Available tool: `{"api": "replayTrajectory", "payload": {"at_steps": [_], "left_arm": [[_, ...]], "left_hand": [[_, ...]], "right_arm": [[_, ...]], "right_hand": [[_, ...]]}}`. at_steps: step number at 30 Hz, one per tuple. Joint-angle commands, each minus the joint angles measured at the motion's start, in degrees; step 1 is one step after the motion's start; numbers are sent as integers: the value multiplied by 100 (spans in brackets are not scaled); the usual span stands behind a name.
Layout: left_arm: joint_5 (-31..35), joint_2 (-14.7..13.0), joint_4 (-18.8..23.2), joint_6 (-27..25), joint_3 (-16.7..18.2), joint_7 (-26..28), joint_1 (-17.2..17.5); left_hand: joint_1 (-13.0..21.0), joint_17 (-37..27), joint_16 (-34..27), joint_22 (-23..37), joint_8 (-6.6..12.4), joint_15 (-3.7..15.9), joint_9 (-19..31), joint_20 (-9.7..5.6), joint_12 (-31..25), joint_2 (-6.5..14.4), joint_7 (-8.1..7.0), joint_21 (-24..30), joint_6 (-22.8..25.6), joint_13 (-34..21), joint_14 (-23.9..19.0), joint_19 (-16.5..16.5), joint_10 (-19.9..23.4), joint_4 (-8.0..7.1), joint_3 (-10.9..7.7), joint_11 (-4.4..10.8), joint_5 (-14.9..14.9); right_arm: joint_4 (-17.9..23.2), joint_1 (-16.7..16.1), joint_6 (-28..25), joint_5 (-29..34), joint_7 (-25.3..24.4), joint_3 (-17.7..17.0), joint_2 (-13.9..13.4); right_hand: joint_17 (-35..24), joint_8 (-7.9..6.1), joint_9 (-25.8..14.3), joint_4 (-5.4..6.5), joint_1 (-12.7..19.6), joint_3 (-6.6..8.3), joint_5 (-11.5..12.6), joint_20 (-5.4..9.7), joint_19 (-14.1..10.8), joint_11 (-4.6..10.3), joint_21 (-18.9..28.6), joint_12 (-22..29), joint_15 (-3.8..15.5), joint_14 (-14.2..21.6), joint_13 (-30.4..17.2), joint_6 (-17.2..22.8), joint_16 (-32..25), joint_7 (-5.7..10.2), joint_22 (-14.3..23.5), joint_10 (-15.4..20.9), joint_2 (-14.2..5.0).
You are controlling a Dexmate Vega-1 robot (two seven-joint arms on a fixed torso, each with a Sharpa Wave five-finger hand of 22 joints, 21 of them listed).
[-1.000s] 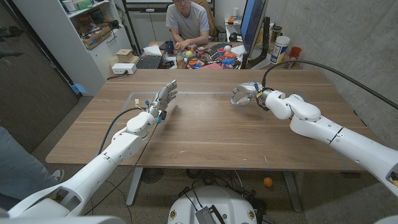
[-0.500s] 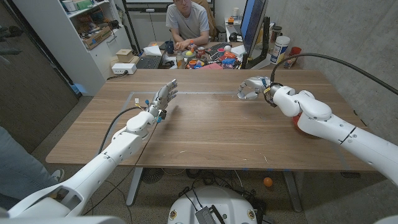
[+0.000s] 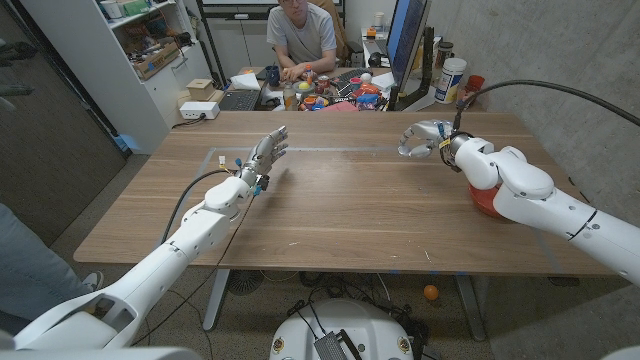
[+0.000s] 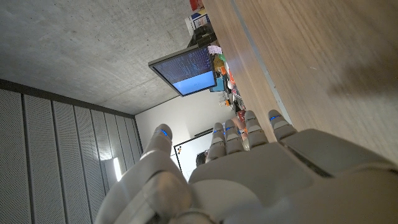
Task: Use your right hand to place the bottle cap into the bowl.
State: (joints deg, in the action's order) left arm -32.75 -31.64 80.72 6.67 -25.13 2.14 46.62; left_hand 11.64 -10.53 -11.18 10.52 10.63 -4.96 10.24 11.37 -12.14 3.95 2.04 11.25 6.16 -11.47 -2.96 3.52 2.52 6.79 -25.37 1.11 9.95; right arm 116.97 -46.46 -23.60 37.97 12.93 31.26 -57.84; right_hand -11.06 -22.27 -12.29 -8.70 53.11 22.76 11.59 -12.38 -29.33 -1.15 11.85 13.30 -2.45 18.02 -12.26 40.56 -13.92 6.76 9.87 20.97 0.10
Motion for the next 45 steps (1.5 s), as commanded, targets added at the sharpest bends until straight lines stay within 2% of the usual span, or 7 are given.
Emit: {"api": "replayTrajectory", "payload": {"at_steps": [1,7,17,24,34,43,45], "left_arm": [[46,35,-113,-1,-68,-136,-150],[55,51,-163,6,-86,-180,-195],[52,91,-243,29,-112,-239,-246],[48,99,-270,21,-108,-230,-253],[63,144,-376,16,-154,-295,-332],[79,219,-522,37,-213,-381,-425],[89,232,-547,50,-224,-393,-442]], "left_hand": [[9,-19,26,24,30,27,17,22,-24,44,6,39,57,-13,-16,32,11,3,-32,13,-1],[13,-19,27,24,28,24,17,21,-29,47,7,40,53,-13,-12,34,25,7,-37,-6,-1],[17,-18,27,24,31,20,17,21,-30,50,8,42,61,-13,-9,34,29,12,-43,3,-2],[20,-17,23,25,30,20,17,18,-27,52,8,43,60,-13,-15,35,23,15,-47,8,-2],[21,-17,23,25,30,16,18,18,-24,52,12,44,62,-13,-13,39,19,18,-50,8,-3],[21,-17,22,25,28,13,18,22,-23,52,9,44,58,-13,-12,42,17,21,-54,14,-4],[21,-17,21,25,29,16,18,24,-24,51,6,45,60,-13,-15,42,19,22,-54,8,-5]], "right_arm": [[433,-606,-668,-183,-163,-426,-436],[537,-851,-1001,-349,-282,-596,-609],[586,-976,-1571,-531,-324,-628,-784],[637,-1219,-1896,-858,-510,-769,-968],[811,-1729,-2432,-1453,-936,-1083,-1299],[1003,-2234,-2872,-2070,-1404,-1478,-1663],[1071,-2442,-3039,-2244,-1553,-1667,-1742]], "right_hand": [[-32,-54,-478,-8,54,-7,-36,-9,-43,-15,-21,-24,9,3,-19,360,2,268,18,39,-86],[-33,-57,-480,-6,62,-17,-39,-8,-42,-11,-28,-33,26,10,-19,372,2,269,18,34,-93],[-39,-46,-486,9,61,-31,-45,-8,-42,-27,-35,-44,37,14,-20,349,1,259,18,29,-122],[-41,-46,-488,9,69,-43,-49,-7,-42,-34,-40,-50,60,18,-20,356,2,256,18,29,-131],[-42,-50,-492,11,78,-62,-55,-6,-44,-19,-46,-57,64,23,-21,375,5,269,18,35,-142],[-43,-47,-495,10,89,-73,-58,-5,-48,-6,-48,-60,79,27,-22,374,6,255,18,42,-154],[-43,-49,-494,11,91,-76,-58,-5,-50,-9,-49,-63,79,29,-22,383,6,250,18,39,-156]]}}
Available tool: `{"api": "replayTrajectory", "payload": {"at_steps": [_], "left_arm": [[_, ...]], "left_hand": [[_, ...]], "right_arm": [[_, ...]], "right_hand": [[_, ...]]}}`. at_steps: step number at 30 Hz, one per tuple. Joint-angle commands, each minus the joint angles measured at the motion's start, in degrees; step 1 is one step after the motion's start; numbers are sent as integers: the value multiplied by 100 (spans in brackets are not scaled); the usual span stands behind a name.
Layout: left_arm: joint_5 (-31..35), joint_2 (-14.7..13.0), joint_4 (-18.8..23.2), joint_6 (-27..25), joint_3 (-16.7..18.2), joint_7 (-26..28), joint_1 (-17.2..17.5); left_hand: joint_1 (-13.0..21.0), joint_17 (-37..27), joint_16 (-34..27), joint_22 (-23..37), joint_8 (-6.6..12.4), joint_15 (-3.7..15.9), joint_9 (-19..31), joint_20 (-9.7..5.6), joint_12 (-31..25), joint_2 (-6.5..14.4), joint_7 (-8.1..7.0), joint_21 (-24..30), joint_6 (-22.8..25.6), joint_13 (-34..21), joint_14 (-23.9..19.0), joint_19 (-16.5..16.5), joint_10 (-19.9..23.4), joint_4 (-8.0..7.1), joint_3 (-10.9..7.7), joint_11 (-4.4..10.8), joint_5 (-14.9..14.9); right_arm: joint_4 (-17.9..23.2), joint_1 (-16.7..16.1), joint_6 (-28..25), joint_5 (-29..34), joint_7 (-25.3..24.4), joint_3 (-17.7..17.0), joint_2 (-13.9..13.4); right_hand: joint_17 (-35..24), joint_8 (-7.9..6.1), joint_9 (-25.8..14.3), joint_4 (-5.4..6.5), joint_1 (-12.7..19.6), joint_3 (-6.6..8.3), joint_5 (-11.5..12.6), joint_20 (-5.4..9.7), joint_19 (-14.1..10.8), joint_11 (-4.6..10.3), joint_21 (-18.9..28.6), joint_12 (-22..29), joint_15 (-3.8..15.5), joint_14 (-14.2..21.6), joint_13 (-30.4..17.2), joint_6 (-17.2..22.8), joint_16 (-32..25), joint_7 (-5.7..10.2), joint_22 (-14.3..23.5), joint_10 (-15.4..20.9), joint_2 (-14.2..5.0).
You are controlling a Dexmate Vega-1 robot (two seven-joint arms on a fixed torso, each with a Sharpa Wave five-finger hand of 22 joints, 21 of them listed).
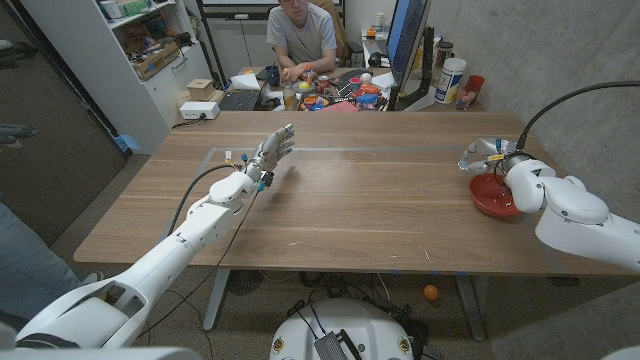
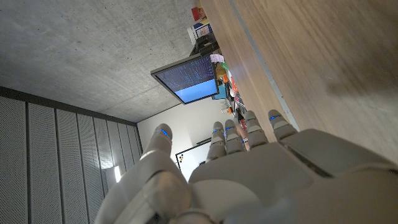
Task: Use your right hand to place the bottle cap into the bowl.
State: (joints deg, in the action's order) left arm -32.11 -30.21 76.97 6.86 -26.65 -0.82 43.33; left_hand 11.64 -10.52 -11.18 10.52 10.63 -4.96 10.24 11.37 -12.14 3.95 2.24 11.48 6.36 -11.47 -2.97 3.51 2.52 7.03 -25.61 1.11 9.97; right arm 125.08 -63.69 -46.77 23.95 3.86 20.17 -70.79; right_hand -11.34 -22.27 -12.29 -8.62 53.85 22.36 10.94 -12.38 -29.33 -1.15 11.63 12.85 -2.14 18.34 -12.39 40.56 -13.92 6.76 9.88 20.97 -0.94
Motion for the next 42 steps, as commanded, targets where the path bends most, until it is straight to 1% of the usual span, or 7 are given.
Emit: {"api": "replayTrajectory", "payload": {"at_steps": [1,5,15,23,34,36,42], "left_arm": [[25,94,-180,30,-75,-103,-121],[33,104,-195,21,-89,-116,-142],[67,100,-177,-13,-118,-121,-166],[81,60,-92,-73,-126,-100,-133],[103,-12,77,-158,-120,-29,-60],[111,-25,104,-174,-119,-8,-47],[100,-60,184,-226,-103,35,3]], "left_hand": [[21,-18,22,25,28,18,18,21,-25,51,-14,23,39,-14,-13,42,22,-2,-31,12,-7],[21,-18,24,25,29,20,18,17,-23,50,-14,21,42,-14,-6,49,18,-1,-31,9,-7],[21,-17,27,25,26,27,18,13,-21,48,-13,22,35,-14,5,52,14,3,-34,10,-8],[22,-17,25,25,26,25,18,16,-21,48,-8,21,35,-14,3,58,15,4,-36,2,-8],[22,-17,26,25,29,30,18,15,-24,47,-12,22,43,-14,9,61,23,7,-40,6,-8],[22,-17,26,25,29,26,18,12,-24,47,-13,22,44,-14,11,61,22,8,-40,-3,-8],[21,-17,25,25,31,31,18,16,-24,45,-9,23,49,-14,11,63,25,9,-41,0,-8]], "right_arm": [[279,-788,-764,-919,-712,-620,-472],[337,-1002,-873,-1191,-933,-803,-570],[407,-1239,-1052,-1693,-1366,-916,-695],[360,-1288,-1100,-2006,-1618,-890,-786],[118,-927,-1077,-2176,-1835,-424,-726],[65,-851,-1030,-2187,-1848,-327,-726],[-50,-579,-1056,-2078,-1941,25,-643]], "right_hand": [[-16,-47,-495,3,18,-37,6,-4,-51,-13,-27,-19,48,-6,-9,377,7,252,16,38,-54],[-17,-50,-495,5,18,-44,5,-3,-56,-12,-26,-20,44,-3,-10,389,7,244,17,42,-58],[-18,-47,-500,7,23,-62,1,-4,-64,-12,-28,-25,40,6,-10,388,7,247,17,46,-66],[-19,-49,-502,8,29,-78,-2,-4,-68,-18,-30,-26,56,4,-11,402,11,252,17,59,-75],[-21,-47,-504,10,35,-101,-5,-4,-73,-9,-33,-40,52,-20,-12,409,24,254,17,44,-87],[-19,-43,-507,9,38,-114,-7,-4,-74,-35,-35,-70,99,-91,-12,406,57,266,17,-22,-85],[-8,-24,-505,-1,47,-149,-8,-11,-35,-56,-57,-163,48,-343,-1,391,167,296,14,-260,-62]]}}
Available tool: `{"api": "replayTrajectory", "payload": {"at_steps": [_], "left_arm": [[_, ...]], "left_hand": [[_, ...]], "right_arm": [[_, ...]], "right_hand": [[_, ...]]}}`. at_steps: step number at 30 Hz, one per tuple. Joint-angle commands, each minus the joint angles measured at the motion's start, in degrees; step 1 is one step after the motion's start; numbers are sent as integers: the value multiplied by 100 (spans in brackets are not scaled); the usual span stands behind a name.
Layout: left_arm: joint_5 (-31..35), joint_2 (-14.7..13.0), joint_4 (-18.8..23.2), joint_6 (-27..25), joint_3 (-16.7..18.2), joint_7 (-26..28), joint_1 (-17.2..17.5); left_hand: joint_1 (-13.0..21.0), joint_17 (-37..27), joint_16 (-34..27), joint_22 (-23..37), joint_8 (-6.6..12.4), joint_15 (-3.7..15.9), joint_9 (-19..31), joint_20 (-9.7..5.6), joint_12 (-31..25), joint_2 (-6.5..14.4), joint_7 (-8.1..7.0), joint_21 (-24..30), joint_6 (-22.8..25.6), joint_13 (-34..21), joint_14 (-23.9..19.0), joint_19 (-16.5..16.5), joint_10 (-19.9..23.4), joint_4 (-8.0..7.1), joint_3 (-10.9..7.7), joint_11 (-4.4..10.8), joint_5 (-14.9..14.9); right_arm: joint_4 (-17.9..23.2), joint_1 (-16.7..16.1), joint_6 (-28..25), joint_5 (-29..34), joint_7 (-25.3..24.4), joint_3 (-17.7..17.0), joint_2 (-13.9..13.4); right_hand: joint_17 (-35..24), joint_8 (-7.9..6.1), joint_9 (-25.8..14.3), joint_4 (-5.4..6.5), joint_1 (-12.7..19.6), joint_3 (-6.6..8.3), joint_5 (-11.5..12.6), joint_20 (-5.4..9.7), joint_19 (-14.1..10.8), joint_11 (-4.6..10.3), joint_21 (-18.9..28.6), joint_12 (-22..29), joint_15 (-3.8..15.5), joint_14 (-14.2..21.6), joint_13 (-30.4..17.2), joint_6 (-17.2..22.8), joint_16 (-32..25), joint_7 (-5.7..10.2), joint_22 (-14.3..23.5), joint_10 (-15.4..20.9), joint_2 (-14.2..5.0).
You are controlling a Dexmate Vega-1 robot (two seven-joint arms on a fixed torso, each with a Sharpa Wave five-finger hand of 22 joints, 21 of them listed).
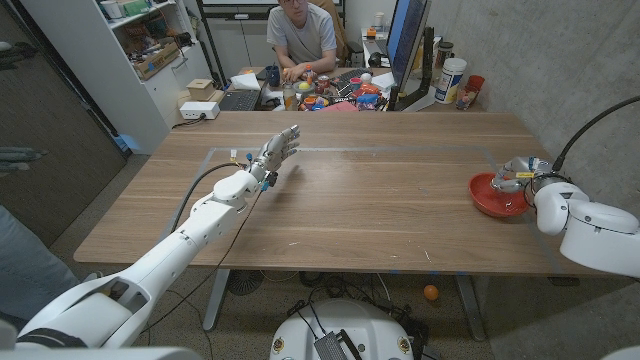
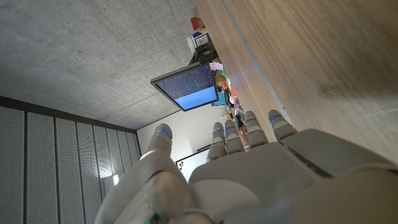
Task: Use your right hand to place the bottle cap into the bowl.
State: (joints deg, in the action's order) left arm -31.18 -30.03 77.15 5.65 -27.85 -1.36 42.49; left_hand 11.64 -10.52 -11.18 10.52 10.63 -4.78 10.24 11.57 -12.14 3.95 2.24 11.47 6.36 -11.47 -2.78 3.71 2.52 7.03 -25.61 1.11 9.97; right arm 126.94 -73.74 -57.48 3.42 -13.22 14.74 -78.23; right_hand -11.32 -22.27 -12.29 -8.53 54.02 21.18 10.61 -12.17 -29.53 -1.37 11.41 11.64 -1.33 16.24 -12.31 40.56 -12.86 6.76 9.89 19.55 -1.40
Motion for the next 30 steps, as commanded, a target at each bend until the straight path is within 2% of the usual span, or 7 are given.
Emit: {"api": "replayTrajectory", "payload": {"at_steps": [1,12,20,30], "left_arm": [[9,-82,173,-113,18,97,93],[6,-82,171,-129,19,119,106],[9,-63,151,-147,1,116,88],[23,-34,110,-156,-29,100,55]], "left_hand": [[20,-18,25,25,31,13,18,-2,-25,45,-7,23,49,-14,-7,44,25,10,-42,4,-8],[19,-17,24,25,31,14,18,-3,-26,43,-3,22,53,-14,-5,51,31,12,-44,-10,-9],[18,-17,22,25,30,14,18,-8,-25,42,-4,22,53,-14,-8,56,30,13,-45,-2,-8],[16,-18,22,25,29,5,18,-8,-25,41,1,21,52,-14,-4,63,29,13,-47,-14,-9]], "right_arm": [[-253,488,-18,9,-234,641,126],[-458,871,-90,217,-190,1180,279],[-522,924,-252,281,-318,1336,403],[-625,915,-262,285,-515,1426,532]], "right_hand": [[-10,-21,-504,-6,26,-36,26,-33,2,-38,-42,-53,-51,-185,-7,390,81,300,12,-155,-19],[-1,-22,-499,-12,43,-61,32,-39,141,-94,-86,-77,-183,-500,6,441,184,319,8,-308,-18],[4,11,-486,-19,49,-62,50,-48,538,-194,-165,-129,-421,-1049,23,432,287,308,-2,-639,16],[11,9,-479,-38,78,-36,65,-48,1017,-212,-183,-160,-553,-1593,40,504,295,264,-6,-1055,63]]}}
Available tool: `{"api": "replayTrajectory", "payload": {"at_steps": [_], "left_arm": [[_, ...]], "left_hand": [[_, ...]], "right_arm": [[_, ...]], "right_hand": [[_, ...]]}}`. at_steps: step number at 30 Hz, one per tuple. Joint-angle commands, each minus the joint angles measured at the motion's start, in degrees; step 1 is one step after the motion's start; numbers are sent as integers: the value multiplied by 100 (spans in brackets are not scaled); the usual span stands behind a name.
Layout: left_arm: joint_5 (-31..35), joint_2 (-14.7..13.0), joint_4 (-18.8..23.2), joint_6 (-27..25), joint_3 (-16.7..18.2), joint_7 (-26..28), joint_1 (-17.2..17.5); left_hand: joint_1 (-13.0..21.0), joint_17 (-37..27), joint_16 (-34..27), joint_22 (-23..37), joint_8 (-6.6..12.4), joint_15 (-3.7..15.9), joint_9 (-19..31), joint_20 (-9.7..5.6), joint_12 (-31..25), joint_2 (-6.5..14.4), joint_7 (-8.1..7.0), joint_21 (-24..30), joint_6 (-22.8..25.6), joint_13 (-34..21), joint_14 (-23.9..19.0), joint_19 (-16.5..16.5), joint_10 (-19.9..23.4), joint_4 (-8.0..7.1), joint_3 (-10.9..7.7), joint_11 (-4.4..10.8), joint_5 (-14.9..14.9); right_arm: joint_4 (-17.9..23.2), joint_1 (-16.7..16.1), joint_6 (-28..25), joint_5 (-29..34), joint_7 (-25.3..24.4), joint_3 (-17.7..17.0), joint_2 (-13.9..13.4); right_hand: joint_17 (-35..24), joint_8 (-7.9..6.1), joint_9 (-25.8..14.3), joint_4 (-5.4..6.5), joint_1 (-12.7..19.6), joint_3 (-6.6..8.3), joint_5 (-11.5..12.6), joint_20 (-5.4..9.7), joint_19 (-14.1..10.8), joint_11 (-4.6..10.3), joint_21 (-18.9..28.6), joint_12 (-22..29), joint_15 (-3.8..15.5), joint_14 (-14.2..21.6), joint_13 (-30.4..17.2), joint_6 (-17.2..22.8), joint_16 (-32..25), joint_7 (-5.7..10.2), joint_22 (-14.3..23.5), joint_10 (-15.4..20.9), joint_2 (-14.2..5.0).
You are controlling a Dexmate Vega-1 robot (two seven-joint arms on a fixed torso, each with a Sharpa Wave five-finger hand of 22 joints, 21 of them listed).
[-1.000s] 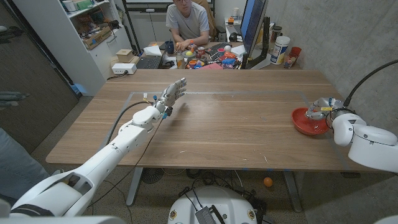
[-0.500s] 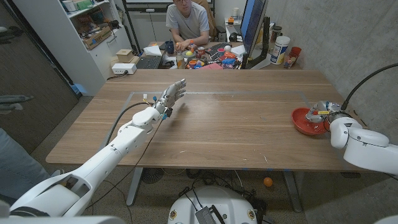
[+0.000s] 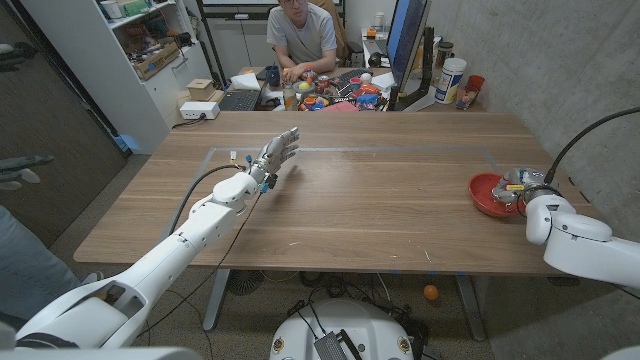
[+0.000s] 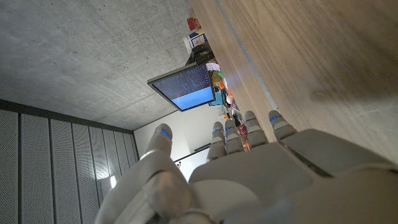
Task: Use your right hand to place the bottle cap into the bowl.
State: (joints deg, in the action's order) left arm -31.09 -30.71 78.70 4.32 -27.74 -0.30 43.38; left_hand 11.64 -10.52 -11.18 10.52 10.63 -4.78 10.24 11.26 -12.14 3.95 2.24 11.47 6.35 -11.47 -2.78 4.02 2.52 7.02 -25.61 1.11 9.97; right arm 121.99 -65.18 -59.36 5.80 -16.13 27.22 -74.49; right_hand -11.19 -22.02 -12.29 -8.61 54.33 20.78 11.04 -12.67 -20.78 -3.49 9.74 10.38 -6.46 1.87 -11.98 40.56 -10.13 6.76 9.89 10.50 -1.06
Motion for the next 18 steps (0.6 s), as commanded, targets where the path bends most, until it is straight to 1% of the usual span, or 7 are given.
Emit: {"api": "replayTrajectory", "payload": {"at_steps": [1,6,7,10,12,16,18], "left_arm": [[10,40,-51,-21,-41,-9,-37],[14,53,-72,-20,-50,-17,-52],[10,56,-78,-17,-50,-22,-55],[13,58,-83,-23,-53,-21,-59],[17,57,-86,-33,-57,-17,-61],[12,57,-88,-44,-52,-5,-56],[12,58,-92,-40,-51,-5,-57]], "left_hand": [[16,-18,22,25,28,0,18,23,-24,42,2,22,49,-14,-5,31,29,13,-48,-15,-9],[15,-18,22,25,29,5,19,21,-23,43,-2,22,51,-14,-2,35,26,14,-50,-3,-9],[15,-18,21,25,27,0,19,22,-24,43,-9,23,47,-14,-5,33,29,14,-50,-2,-9],[15,-18,21,25,27,2,19,22,-20,43,-2,21,47,-14,-4,40,19,14,-51,-8,-9],[14,-18,21,25,27,-2,19,21,-15,43,-7,21,46,-14,-4,41,6,14,-52,2,-9],[13,-18,24,25,28,-11,19,19,-14,42,-9,18,48,-14,7,51,4,14,-52,-3,-9],[12,-18,25,25,27,-17,19,20,-16,42,-3,18,46,-14,9,52,7,14,-53,-8,-9]], "right_arm": [[-141,67,-70,48,-228,191,170],[-233,139,-94,119,-317,282,305],[-268,80,13,112,-424,240,322],[-331,-56,182,85,-680,120,403],[-366,-96,205,94,-811,78,484],[-405,-58,225,125,-808,110,521],[-418,-20,217,133,-761,140,528]], "right_hand": [[-2,-10,-477,-30,49,5,22,2,165,-13,-15,-34,-44,-169,8,495,17,269,-6,-173,32],[-2,12,-466,-40,62,15,26,2,265,-12,-7,-37,-51,-277,12,472,10,267,-5,-299,53],[-3,14,-462,-39,64,18,27,3,286,-10,-4,-40,-50,-301,14,476,8,276,-4,-337,55],[-2,19,-441,-66,119,48,38,5,387,-1,13,-40,-98,-508,20,515,18,230,-2,-516,76],[-2,3,-430,-78,155,67,42,5,427,-1,24,-28,-85,-620,24,576,18,188,0,-578,89],[-4,-6,-419,-84,170,75,42,5,450,-1,33,-20,-85,-666,27,620,4,173,2,-619,110],[-5,13,-412,-83,171,76,43,4,465,-7,36,-20,-84,-674,28,587,-8,176,2,-651,125]]}}
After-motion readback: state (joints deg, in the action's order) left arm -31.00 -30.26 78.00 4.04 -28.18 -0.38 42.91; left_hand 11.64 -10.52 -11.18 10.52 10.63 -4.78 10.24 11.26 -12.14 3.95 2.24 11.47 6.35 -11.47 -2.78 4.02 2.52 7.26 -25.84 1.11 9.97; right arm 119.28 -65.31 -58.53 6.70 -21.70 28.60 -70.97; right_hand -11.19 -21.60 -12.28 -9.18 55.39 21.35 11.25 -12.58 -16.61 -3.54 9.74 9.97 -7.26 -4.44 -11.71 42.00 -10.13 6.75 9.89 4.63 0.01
